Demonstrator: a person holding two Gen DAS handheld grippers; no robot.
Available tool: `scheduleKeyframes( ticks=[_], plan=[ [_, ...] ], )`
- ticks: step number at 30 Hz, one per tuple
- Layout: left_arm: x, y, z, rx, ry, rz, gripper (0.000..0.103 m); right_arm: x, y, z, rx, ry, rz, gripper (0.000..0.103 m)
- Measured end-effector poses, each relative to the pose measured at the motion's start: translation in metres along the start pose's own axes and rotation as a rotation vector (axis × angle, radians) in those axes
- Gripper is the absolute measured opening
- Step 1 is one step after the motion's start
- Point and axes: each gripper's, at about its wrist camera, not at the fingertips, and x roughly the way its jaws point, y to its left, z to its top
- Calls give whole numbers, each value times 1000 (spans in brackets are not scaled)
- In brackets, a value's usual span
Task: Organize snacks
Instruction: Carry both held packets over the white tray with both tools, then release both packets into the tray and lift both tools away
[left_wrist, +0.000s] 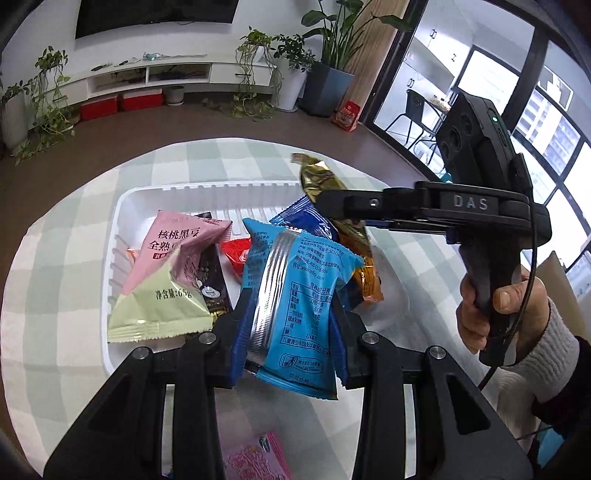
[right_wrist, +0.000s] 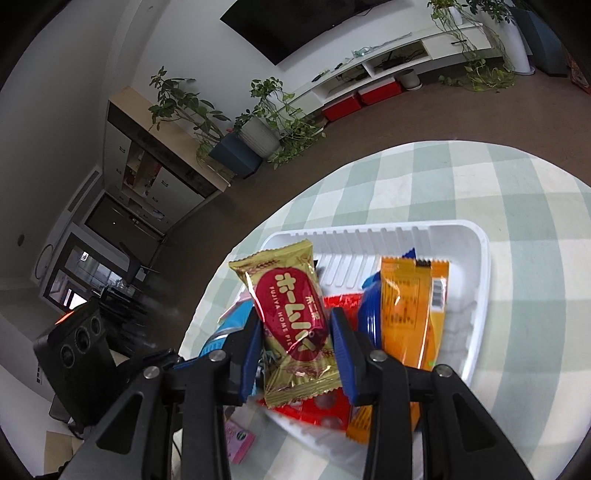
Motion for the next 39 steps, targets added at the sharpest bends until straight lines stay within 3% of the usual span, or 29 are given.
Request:
scheduleKeyframes(
  ticks=[9,22,30,39],
  plan=[
    [24,8,5,-4,13,24,34,32,-5,14,-20,33,-52,39],
    [48,12,9,-2,12,65,37,45,-6,15,-66,48,-108,39],
    [49,12,15,8,-28,92,42,31,7,11,-104,-2,-114,39],
    [11,0,18,20,-116,96,43,-15,38,-1,-155,-93,-107,45]
  ],
)
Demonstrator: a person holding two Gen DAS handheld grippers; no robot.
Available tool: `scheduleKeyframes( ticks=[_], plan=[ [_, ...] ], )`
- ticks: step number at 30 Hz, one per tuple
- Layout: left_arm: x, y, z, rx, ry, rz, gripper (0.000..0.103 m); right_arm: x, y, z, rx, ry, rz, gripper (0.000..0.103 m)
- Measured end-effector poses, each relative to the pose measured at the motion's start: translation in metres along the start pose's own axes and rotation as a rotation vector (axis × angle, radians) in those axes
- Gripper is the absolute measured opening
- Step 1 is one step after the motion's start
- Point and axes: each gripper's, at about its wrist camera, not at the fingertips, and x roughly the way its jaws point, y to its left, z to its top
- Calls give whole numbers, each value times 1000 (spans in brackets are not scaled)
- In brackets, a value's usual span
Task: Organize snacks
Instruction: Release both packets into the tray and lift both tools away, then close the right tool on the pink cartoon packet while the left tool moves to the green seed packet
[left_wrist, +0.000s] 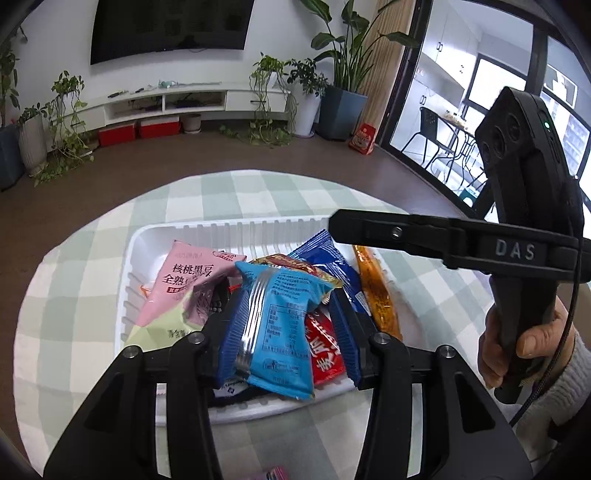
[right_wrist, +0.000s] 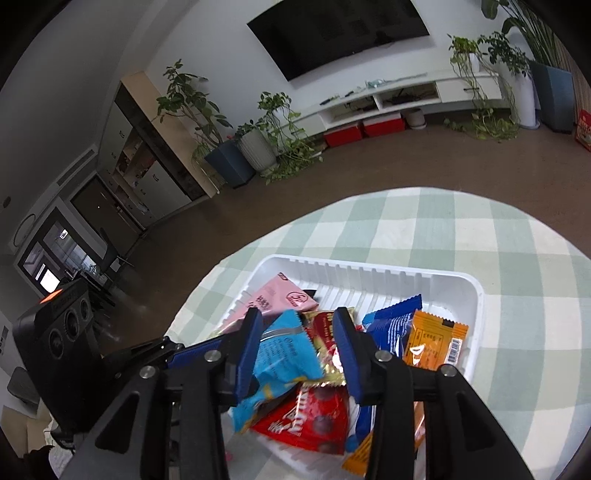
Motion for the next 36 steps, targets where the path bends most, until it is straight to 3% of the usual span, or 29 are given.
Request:
scheduleKeyframes(
  ticks=[5,10,13,18,23,36],
  plan=[
    [-51,-5,-15,3,-49,25,44,-31,28,-17,-76,-22,4,51],
    [-101,0,-43,-30,-77,55,47,-46,65,-45,-196,0,22,63],
    [-127,9,-66,-68,-88,87,49,-47,92,-68,-298,35,31,64],
    [-158,24,-103,-125,-81,132,49,-18,131,-105,-450,152,61,65],
    [-181,34,-127,-163,-77,151,49,28,152,-131,-577,260,34,65],
    [-187,43,-153,-140,-34,183,49,89,148,-144,-616,399,15,65]
  ],
)
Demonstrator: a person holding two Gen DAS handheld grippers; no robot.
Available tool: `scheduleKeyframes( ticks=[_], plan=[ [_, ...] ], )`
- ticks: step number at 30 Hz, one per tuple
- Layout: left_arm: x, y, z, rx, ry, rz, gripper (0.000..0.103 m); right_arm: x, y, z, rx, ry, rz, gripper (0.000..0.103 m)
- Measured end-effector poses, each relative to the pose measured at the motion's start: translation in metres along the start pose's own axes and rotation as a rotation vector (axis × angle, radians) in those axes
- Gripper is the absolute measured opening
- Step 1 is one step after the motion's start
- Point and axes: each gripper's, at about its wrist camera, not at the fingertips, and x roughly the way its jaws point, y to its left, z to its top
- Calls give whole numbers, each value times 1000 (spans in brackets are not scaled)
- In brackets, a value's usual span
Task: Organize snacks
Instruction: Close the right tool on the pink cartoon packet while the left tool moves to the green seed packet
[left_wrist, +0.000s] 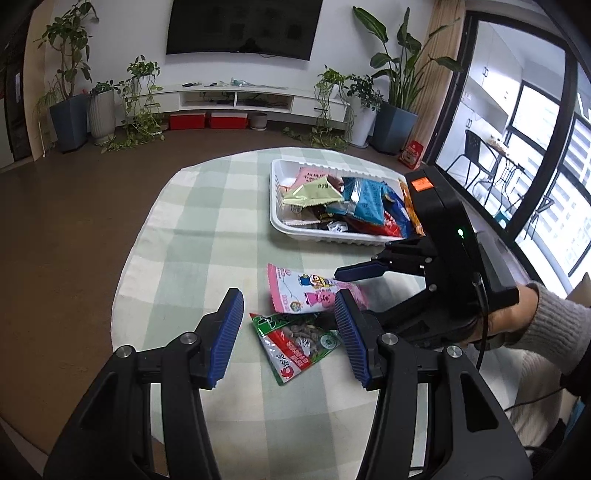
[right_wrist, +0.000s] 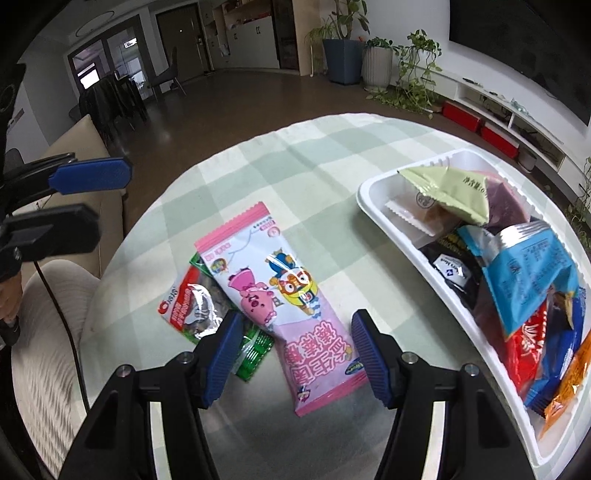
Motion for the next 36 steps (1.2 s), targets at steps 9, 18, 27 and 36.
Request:
scheduleKeyframes(
  ticks=[9,18,27,36],
  plan=[
    [16,-4,-4,56,78,-13,50,-6,-13,-6,76,1,57,42],
    [37,-16,-2,204,191,-54,52,-22,-23,-29,152,-16,60,42],
    [68,-34,-3,479,276,-90,52,-38,-25,-57,213,-37,49,42],
    [97,-37,-12,661,336,-86,53,-37,-17,-58,176,-28,5,44]
  ],
)
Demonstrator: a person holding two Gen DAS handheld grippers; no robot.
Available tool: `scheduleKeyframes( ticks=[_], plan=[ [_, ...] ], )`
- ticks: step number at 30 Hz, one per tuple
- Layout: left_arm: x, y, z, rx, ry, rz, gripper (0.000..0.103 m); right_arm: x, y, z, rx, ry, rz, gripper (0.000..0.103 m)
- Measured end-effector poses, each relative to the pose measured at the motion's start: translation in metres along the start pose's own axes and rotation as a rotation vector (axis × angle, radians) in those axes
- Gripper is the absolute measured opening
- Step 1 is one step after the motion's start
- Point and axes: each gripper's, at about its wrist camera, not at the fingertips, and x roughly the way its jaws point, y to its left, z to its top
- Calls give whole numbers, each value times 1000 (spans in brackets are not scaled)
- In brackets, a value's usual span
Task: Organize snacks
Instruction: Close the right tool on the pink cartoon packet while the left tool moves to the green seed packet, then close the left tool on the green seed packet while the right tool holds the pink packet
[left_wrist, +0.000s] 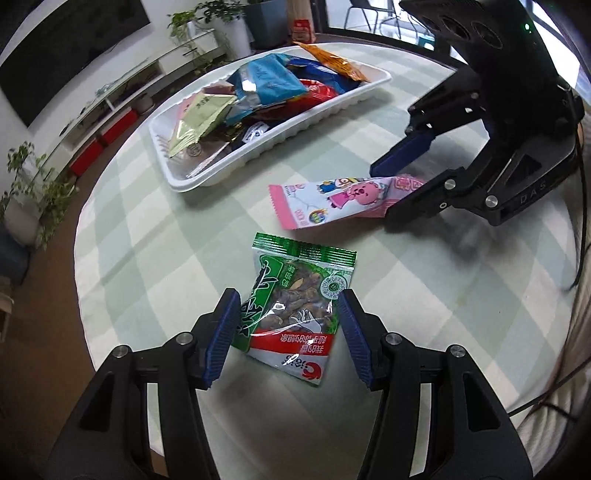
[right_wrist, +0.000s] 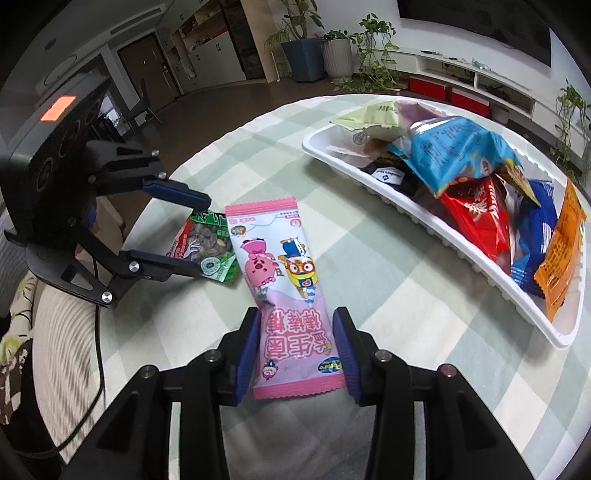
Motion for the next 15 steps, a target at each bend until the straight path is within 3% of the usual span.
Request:
scheduleKeyframes(
  ticks=[6,15],
  plan=[
    [8,-1,4,59,23,-4,55,7,8,7,-47,17,-34,45],
    [14,7,4,48,18,-40,61,13,17,11,-101,42,-80,46]
  ],
)
